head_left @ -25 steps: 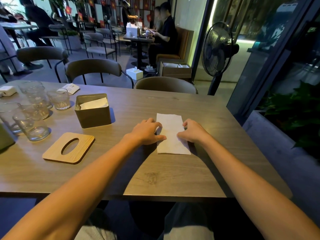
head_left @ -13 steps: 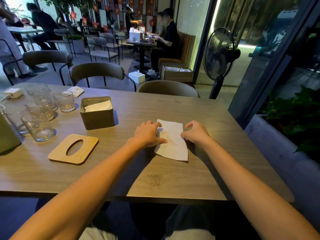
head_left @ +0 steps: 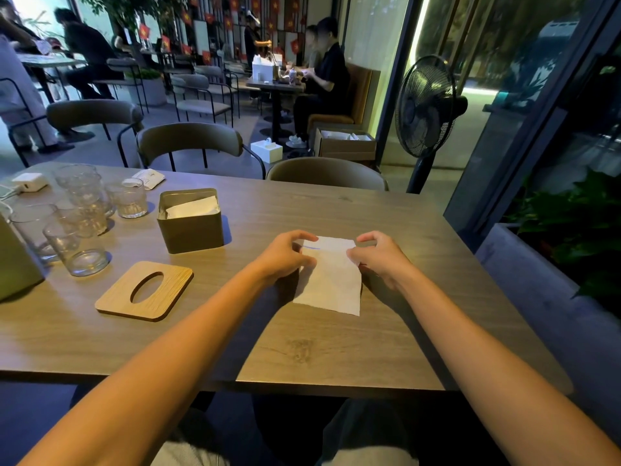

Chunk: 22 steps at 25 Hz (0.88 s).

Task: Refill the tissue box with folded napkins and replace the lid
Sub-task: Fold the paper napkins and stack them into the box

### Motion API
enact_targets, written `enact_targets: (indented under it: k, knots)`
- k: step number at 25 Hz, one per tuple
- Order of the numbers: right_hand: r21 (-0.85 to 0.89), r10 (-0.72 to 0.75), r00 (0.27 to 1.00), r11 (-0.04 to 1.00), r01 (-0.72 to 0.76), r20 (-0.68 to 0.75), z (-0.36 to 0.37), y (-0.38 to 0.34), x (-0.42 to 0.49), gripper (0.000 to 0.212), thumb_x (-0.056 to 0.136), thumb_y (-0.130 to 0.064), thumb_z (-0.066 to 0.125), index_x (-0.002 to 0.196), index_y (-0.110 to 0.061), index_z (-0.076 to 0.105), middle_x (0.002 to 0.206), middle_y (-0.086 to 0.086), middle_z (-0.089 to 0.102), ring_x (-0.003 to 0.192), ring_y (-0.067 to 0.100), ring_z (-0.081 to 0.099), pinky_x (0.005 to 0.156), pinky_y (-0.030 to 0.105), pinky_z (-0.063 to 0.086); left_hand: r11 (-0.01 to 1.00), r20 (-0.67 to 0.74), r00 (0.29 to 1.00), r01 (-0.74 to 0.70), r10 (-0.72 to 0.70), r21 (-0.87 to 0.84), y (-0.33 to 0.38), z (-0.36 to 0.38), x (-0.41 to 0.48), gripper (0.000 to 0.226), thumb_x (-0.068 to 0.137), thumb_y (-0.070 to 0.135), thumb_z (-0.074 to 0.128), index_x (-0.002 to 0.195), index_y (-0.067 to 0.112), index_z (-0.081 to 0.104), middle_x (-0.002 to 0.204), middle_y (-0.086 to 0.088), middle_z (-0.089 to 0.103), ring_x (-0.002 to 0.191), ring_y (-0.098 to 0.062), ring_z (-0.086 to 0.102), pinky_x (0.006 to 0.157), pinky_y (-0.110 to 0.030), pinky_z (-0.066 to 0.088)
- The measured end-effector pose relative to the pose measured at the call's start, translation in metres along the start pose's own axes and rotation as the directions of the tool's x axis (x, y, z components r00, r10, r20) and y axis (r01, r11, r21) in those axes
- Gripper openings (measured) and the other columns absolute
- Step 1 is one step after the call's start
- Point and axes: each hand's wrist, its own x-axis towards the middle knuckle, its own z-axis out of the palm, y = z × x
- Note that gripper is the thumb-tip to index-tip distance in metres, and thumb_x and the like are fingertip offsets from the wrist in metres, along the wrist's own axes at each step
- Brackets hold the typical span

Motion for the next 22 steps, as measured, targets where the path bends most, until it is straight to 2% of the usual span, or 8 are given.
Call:
enact_targets:
  k: [4, 6, 8, 10, 14, 17, 20, 22]
  knots:
    - [0.003, -0.009, 0.999, 1.0, 0.009, 0.038, -0.004, 0.0, -0.002, 0.053, 0.083, -0.012, 0.08, 0.128, -0.025, 0.055, 0.121, 0.005, 0.061, 0.105, 0.022, 0.062, 0.082, 0.036, 0.057, 0.997, -0.077, 0.997, -0.038, 0.032, -0.073, 0.001, -0.002, -0.002, 0.035, 0.091, 0.012, 0.068, 0.122, 0.026, 0.064, 0.11, -0.001, 0.062, 0.099, -0.014, 0.059, 0.071, -0.02, 0.049]
    - [-0.019, -0.062, 0.998, 0.998, 0.062, 0.009, -0.006, -0.001, -0.003, 0.054, 0.083, -0.009, 0.08, 0.128, -0.025, 0.057, 0.129, 0.005, 0.058, 0.114, 0.024, 0.06, 0.087, 0.036, 0.057, 0.996, -0.096, 0.991, -0.094, 0.093, -0.003, 0.0, -0.004, -0.003, 0.034, 0.09, 0.016, 0.07, 0.122, 0.024, 0.065, 0.111, -0.001, 0.065, 0.102, -0.015, 0.061, 0.08, -0.025, 0.054]
    - [-0.053, -0.152, 0.988, 0.987, 0.151, 0.001, -0.011, -0.004, -0.007, 0.048, 0.087, -0.009, 0.077, 0.13, -0.024, 0.061, 0.133, 0.0, 0.057, 0.119, 0.02, 0.055, 0.082, 0.028, 0.051, 0.987, -0.097, 0.985, -0.136, 0.144, 0.086, 0.001, -0.005, -0.004, 0.033, 0.089, 0.018, 0.071, 0.122, 0.021, 0.067, 0.113, 0.002, 0.068, 0.104, -0.013, 0.063, 0.088, -0.028, 0.055]
    - [-0.077, -0.238, 0.971, 0.968, 0.239, 0.031, -0.017, -0.007, -0.011, 0.037, 0.092, -0.012, 0.072, 0.126, -0.024, 0.067, 0.129, -0.004, 0.061, 0.119, 0.016, 0.056, 0.079, 0.025, 0.047, 0.971, -0.116, 0.975, -0.167, 0.188, 0.169, 0.007, -0.008, -0.005, 0.03, 0.089, 0.019, 0.071, 0.119, 0.016, 0.069, 0.108, 0.004, 0.07, 0.101, -0.011, 0.065, 0.082, -0.021, 0.053]
    - [-0.091, -0.362, 0.932, 0.927, 0.363, 0.033, -0.021, -0.013, -0.016, 0.019, 0.096, -0.017, 0.068, 0.114, -0.019, 0.074, 0.111, -0.004, 0.071, 0.105, 0.012, 0.064, 0.07, 0.019, 0.049, 0.944, -0.167, 0.954, -0.199, 0.248, 0.263, 0.02, -0.014, -0.005, 0.028, 0.088, 0.027, 0.072, 0.113, 0.012, 0.072, 0.097, 0.0, 0.07, 0.085, -0.008, 0.064, 0.07, -0.014, 0.048]
    - [-0.095, -0.437, 0.899, 0.896, 0.433, -0.025, -0.021, -0.02, -0.014, 0.015, 0.097, -0.016, 0.067, 0.108, -0.021, 0.075, 0.105, -0.007, 0.071, 0.1, 0.006, 0.064, 0.079, 0.02, 0.052, 0.949, -0.179, 0.95, -0.211, 0.255, 0.233, 0.03, -0.018, -0.007, 0.022, 0.088, 0.029, 0.071, 0.102, 0.012, 0.073, 0.085, 0.006, 0.064, 0.08, -0.007, 0.061, 0.062, -0.011, 0.044]
    - [-0.072, -0.508, 0.86, 0.861, 0.504, -0.056, -0.025, -0.027, -0.014, 0.018, 0.097, -0.016, 0.066, 0.113, -0.021, 0.073, 0.107, -0.009, 0.069, 0.102, 0.004, 0.063, 0.082, 0.018, 0.05, 0.959, -0.193, 0.942, -0.249, 0.273, 0.139, 0.034, -0.025, -0.008, 0.015, 0.088, 0.029, 0.072, 0.096, 0.017, 0.069, 0.096, 0.005, 0.063, 0.095, -0.008, 0.058, 0.078, -0.019, 0.049]
    - [-0.034, -0.514, 0.857, 0.858, 0.513, -0.03, -0.027, -0.029, -0.015, 0.023, 0.096, -0.017, 0.068, 0.118, -0.021, 0.071, 0.109, -0.009, 0.068, 0.102, 0.005, 0.062, 0.082, 0.019, 0.05, 0.969, -0.161, 0.957, -0.248, 0.241, -0.023, 0.036, -0.028, -0.008, 0.011, 0.09, 0.026, 0.069, 0.097, 0.018, 0.067, 0.101, 0.0, 0.066, 0.1, -0.014, 0.062, 0.078, -0.023, 0.054]
